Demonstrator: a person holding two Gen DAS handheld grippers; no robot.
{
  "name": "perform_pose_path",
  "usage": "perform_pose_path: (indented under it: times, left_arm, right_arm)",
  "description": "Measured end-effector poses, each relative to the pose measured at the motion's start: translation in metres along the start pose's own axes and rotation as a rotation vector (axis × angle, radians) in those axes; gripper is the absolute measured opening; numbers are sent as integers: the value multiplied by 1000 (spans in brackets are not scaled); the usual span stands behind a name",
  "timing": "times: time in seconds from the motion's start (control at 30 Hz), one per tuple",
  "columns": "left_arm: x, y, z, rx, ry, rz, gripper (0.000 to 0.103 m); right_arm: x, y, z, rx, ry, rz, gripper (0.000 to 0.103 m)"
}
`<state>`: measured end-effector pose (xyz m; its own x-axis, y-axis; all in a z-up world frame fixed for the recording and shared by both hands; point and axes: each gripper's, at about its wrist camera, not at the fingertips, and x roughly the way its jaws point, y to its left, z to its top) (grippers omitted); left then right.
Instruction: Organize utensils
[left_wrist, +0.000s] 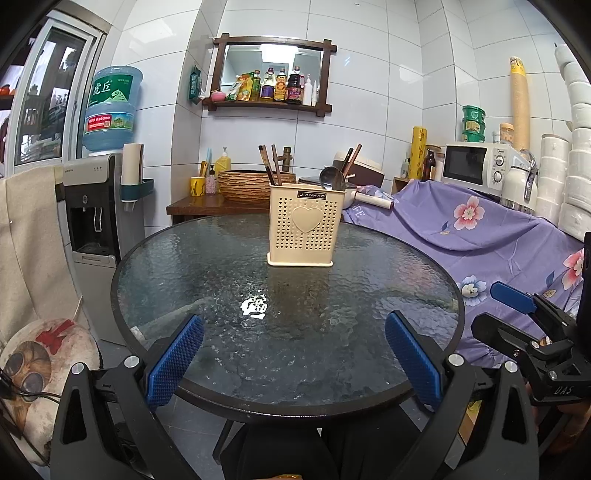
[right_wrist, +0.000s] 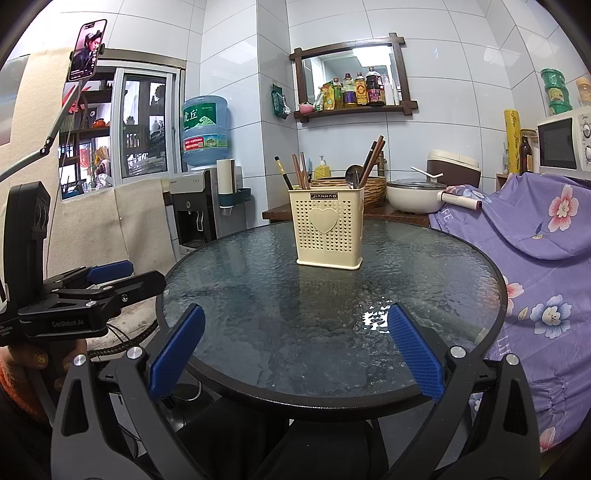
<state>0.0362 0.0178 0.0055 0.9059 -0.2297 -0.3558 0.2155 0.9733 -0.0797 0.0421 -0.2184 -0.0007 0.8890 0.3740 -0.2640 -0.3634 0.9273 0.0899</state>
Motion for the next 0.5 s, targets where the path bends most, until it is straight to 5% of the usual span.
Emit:
perform_pose_path:
  times: [0.5]
  left_arm:
    - [-1, 2, -1, -8, -3, -3, 97]
  right_arm:
    - [0, 1, -2, 0, 2, 0, 97]
